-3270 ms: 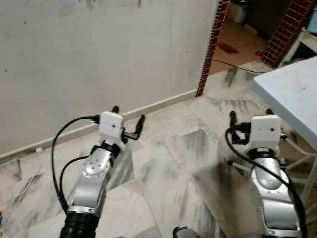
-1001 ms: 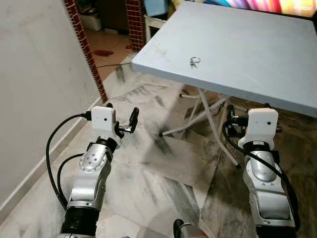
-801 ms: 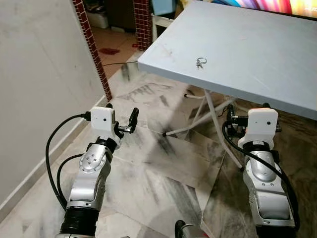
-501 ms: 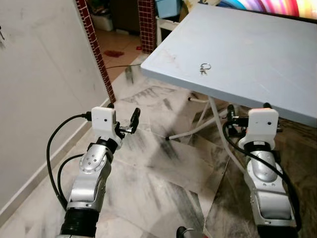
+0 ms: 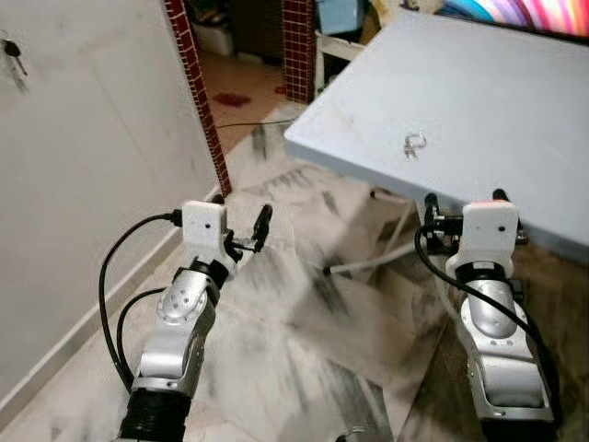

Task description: Hang keys on a hook

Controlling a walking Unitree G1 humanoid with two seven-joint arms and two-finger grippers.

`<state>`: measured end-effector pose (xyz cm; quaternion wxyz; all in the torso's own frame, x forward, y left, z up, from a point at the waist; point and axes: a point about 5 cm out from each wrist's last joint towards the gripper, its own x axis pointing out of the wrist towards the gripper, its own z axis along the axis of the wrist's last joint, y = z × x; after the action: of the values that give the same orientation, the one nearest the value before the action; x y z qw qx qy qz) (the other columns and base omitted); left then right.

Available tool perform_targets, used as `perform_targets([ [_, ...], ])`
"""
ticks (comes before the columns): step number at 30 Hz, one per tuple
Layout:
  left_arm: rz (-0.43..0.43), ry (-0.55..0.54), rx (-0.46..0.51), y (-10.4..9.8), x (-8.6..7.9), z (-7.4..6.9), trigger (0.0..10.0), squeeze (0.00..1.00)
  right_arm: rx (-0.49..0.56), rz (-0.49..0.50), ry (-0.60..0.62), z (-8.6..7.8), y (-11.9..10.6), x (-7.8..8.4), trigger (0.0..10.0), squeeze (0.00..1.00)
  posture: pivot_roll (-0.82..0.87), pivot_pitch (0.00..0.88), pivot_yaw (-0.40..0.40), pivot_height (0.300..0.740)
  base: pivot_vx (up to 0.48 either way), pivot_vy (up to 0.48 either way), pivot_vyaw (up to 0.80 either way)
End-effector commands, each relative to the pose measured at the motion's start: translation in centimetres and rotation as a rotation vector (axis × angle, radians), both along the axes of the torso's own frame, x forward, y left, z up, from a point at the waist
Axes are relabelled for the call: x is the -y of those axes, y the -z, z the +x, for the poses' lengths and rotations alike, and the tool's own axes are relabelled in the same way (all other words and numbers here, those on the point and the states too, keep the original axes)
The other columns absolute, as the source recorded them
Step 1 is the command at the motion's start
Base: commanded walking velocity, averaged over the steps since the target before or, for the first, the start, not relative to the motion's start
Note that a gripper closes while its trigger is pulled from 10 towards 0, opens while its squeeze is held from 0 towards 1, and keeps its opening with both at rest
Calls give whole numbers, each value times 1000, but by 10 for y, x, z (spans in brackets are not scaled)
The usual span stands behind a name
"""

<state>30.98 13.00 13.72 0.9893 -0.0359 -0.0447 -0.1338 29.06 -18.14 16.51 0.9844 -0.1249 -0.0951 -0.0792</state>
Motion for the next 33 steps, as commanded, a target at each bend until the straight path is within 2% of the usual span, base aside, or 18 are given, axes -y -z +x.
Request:
perform_targets([
  [1, 9, -13, -4, -1, -6, 0, 10000, 0, -4, 4, -12, -1, 1, -4, 10000, 0, -126, 147, 56, 740, 368, 0, -800],
  [9, 18, -5, -8, 0, -6, 0, 10000, 0, -4, 15, -13, -2, 2, -5, 10000, 0, -124, 148, 61, 740, 374, 0, -705],
  [18, 10, -6, -10, -1, -6, 1, 10000, 0, -7, 12, -15, -2, 3, -5, 10000, 0, -123, 147, 60, 740, 386, 0, 0],
  [33, 17, -10, -19, 0, -7, 0, 10000, 0, -17, 12, -40, -2, 5, -11, 10000, 0, -116, 148, 63, 740, 338, 319, 0],
])
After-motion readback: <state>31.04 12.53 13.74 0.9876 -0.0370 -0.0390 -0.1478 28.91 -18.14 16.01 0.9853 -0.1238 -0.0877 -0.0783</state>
